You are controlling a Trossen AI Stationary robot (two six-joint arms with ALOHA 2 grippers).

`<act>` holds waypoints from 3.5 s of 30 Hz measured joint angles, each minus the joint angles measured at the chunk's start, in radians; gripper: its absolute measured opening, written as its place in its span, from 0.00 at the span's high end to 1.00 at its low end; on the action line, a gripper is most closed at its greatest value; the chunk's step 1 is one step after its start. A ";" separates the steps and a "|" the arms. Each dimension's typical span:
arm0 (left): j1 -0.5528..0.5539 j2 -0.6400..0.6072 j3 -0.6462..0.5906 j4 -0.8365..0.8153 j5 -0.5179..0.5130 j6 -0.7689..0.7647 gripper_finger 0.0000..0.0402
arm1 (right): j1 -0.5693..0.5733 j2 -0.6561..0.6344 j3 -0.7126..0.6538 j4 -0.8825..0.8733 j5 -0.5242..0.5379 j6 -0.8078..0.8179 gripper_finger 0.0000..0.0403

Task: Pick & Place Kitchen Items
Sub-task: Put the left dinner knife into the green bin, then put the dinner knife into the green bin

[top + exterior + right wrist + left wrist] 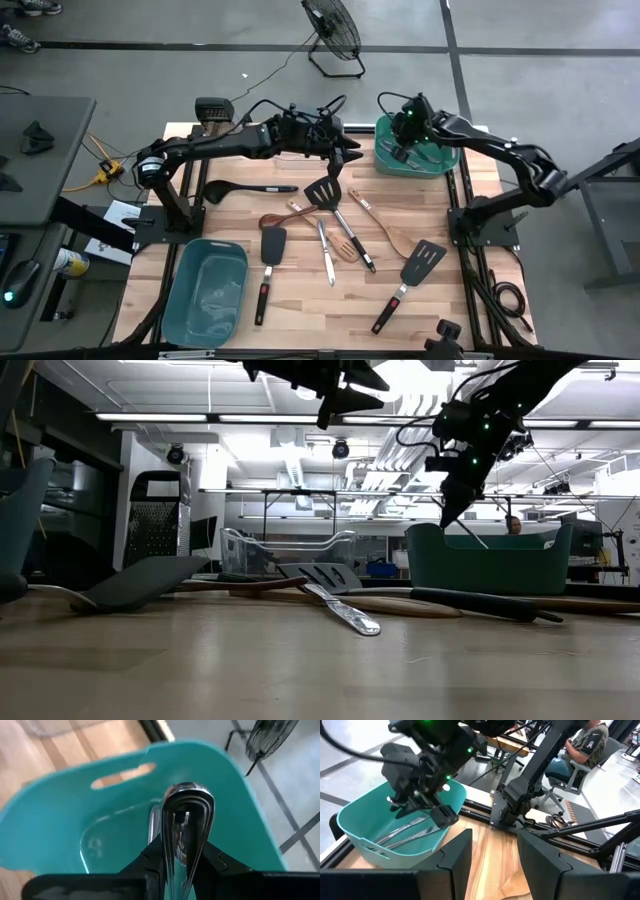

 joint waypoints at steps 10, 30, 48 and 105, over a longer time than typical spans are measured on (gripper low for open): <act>0.000 0.000 0.000 0.000 0.000 0.000 0.61 | 0.000 0.018 0.000 -0.069 0.049 -0.022 0.87; 0.000 0.000 0.000 -0.035 0.000 -0.030 0.61 | 0.000 0.018 0.000 -0.070 0.033 -0.019 0.81; 0.000 -0.029 -0.001 -0.189 -0.055 -0.084 0.61 | -0.001 -0.068 0.000 -0.070 0.020 0.171 0.53; -0.340 0.276 -0.001 -0.625 -0.163 1.182 0.36 | 0.000 -0.467 -0.001 -0.192 -0.251 0.406 0.42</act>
